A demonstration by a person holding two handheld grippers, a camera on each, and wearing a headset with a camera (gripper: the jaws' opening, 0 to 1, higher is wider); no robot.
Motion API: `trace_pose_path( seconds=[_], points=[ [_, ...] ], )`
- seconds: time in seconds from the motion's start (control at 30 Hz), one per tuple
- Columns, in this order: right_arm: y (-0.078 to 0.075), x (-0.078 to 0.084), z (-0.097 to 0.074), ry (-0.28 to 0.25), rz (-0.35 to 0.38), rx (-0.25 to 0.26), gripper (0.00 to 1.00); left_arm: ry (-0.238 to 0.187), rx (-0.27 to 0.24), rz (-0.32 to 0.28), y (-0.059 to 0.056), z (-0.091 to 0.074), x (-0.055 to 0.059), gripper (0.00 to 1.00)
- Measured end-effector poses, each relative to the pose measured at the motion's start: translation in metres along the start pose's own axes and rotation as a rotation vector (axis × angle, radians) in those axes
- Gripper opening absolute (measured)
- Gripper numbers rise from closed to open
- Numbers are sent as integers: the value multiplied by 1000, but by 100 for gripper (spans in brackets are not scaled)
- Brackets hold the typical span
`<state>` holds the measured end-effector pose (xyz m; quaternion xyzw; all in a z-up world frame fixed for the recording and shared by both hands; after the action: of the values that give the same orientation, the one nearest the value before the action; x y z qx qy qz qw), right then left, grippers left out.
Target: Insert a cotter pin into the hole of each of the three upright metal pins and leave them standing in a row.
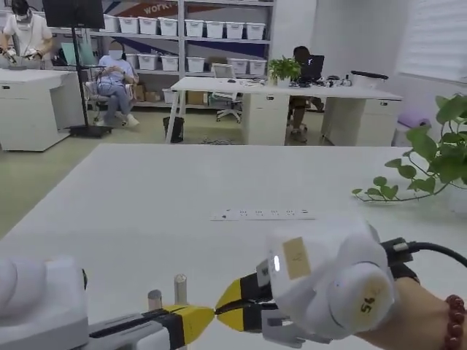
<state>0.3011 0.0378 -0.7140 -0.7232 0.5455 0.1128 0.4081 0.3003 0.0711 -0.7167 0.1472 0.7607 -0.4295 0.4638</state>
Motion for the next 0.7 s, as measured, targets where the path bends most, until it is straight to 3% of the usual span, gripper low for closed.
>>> trace_pose_path(
  seconds=[0.13,0.37,0.57,0.7],
  points=[
    [1,-1,1,-11,-2,12,4,-3,0,17,1,-2,-2,0],
    [0,1,2,-54,120,2,8,13,-28,89,8,-8,-1,0],
    [2,2,-1,-151,378,-66,11,35,-23,171,9,-12,4,0],
    [7,5,-3,-193,481,-121,13,44,6,203,6,-14,8,0]
  ],
)
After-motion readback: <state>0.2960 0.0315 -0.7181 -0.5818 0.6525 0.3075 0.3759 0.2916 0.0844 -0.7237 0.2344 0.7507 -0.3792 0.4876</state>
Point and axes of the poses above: the centre of the closed fingertips' face, and the gripper's own axes: z roughly forward along the fingers, y roughly to its left, x roughly out of its underside, the point moved 2 cm from there along -z, roughly backward along the fingers, and after that the axes turned 3 degrees about -x, right-handed, at the moved point
